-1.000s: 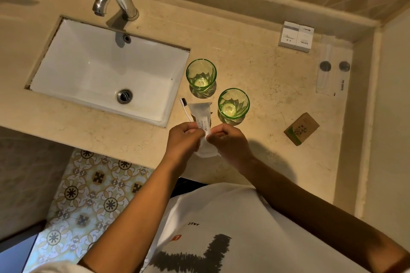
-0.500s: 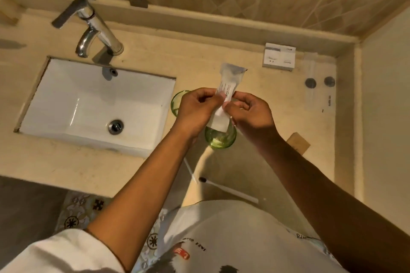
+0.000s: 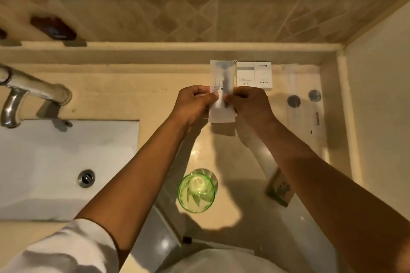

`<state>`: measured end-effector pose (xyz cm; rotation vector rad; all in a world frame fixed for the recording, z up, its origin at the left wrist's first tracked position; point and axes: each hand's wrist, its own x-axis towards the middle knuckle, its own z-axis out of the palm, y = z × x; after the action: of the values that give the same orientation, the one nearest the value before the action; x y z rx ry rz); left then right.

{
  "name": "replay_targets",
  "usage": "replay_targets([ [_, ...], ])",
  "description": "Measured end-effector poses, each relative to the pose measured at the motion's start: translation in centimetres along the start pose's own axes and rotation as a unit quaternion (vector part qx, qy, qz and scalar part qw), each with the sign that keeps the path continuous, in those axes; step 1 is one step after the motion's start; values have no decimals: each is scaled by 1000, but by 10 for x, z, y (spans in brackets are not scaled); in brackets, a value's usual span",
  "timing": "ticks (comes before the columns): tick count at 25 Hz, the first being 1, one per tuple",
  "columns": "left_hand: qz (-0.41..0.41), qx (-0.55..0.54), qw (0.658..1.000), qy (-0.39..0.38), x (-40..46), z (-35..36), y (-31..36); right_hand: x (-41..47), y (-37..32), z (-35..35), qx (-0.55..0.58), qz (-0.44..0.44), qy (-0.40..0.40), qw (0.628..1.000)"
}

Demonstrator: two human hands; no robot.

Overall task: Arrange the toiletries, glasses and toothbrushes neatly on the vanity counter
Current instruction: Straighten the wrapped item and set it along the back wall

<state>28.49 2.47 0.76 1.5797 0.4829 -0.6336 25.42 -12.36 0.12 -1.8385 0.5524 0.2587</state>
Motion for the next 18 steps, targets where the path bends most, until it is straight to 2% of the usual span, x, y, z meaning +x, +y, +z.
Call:
replay_targets([
  [3,-8,22,1000,20,30,5,0,29,14,15,42,29,39,998],
  [11,-10,110,991,78,72,-3,-15,62,36,50,-71,15,81,994],
  [16,68,232,966,88,66,-8,-14,56,37,58,-102,-2,117,988],
  [18,124,321,935,89,60,-11,-14,49,40,55,-136,-17,124,983],
])
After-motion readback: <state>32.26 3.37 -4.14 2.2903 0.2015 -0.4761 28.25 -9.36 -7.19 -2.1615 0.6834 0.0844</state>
